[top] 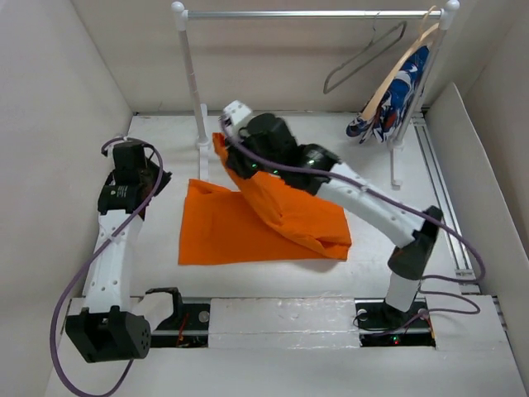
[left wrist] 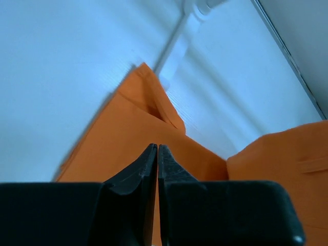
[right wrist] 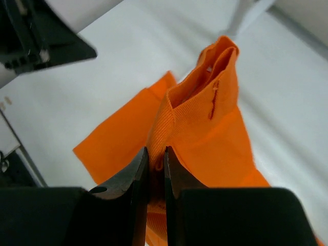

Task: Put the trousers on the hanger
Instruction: Fold the trousers at the center of the board, then pick up the hanger from the clothesline, then place the trousers on the hanger.

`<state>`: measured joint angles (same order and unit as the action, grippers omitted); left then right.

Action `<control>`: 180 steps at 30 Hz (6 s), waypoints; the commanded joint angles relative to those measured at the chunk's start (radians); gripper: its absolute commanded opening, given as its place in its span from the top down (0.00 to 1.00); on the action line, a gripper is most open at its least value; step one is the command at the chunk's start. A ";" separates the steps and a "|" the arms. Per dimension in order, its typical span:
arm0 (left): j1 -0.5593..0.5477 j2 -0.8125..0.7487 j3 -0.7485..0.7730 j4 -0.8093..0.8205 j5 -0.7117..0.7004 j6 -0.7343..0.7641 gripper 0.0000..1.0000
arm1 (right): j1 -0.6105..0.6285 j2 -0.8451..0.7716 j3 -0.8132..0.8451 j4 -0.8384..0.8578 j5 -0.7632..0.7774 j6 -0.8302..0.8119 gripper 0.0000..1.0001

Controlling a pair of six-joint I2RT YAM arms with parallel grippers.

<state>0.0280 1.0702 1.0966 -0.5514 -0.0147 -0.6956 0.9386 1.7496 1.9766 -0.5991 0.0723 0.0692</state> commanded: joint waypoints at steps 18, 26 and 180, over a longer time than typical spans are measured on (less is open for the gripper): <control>-0.065 0.017 -0.111 0.094 0.076 0.056 0.76 | -0.055 -0.219 -0.456 0.176 -0.155 -0.020 1.00; -0.375 0.217 -0.268 0.220 0.157 0.012 0.76 | -0.225 -0.507 -1.031 0.116 -0.146 -0.034 1.00; -0.921 0.781 0.520 0.594 0.176 -0.005 0.70 | -0.692 -0.772 -1.141 0.265 -0.723 0.251 1.00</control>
<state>-0.8761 1.8526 1.6379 -0.0475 0.1574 -0.6682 0.2546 1.0119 0.8513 -0.3519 -0.6189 0.3191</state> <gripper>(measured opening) 0.325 0.270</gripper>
